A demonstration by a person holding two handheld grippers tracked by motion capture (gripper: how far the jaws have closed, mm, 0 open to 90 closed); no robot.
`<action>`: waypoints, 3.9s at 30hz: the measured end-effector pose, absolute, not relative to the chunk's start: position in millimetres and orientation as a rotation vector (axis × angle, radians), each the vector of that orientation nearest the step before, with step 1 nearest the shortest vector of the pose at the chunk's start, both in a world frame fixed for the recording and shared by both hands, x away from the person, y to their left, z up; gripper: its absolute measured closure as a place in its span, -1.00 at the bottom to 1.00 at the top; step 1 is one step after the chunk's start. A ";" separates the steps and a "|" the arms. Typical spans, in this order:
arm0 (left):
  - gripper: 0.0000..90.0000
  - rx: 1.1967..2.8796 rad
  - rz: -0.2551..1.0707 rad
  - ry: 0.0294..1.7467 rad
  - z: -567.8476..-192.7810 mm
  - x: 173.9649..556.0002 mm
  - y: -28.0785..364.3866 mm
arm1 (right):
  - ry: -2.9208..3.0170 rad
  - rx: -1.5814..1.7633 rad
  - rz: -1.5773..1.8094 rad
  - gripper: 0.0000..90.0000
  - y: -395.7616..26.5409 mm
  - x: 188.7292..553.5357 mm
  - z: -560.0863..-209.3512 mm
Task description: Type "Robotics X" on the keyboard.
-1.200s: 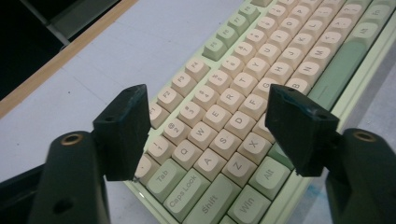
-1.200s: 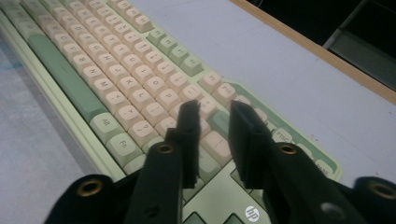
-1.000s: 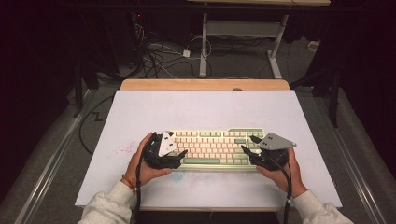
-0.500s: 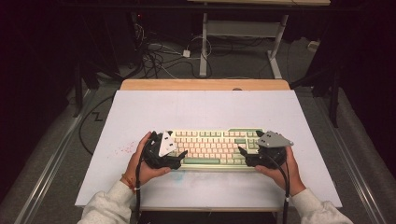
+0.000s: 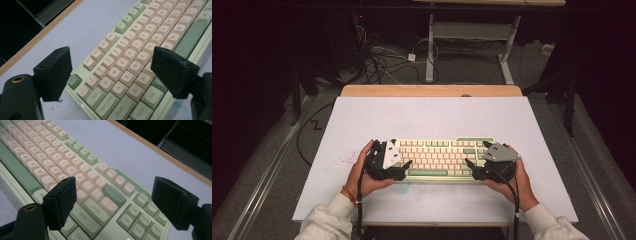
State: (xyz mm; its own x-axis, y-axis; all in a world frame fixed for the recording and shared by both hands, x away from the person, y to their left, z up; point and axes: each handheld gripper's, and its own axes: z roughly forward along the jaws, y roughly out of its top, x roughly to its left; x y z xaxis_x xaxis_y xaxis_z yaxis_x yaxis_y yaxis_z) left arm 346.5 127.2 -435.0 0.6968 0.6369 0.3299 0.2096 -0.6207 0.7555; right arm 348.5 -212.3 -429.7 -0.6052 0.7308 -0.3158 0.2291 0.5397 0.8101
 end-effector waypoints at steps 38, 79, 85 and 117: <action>-0.64 2.204 0.812 0.614 -424.5 321.2 136.3 | 2.062 0.724 1.009 -0.51 -221.2 320.7 -412.8; -0.64 2.210 0.864 0.604 -432.8 295.2 167.7 | 2.045 0.701 0.960 -0.54 -248.4 292.3 -408.0; -0.64 2.212 0.859 0.625 -437.6 292.5 176.5 | 2.045 0.725 0.958 -0.54 -255.6 291.0 -411.8; -0.64 2.290 0.797 0.762 -472.3 287.0 211.4 | 2.026 0.911 0.916 -0.56 -309.5 281.3 -450.9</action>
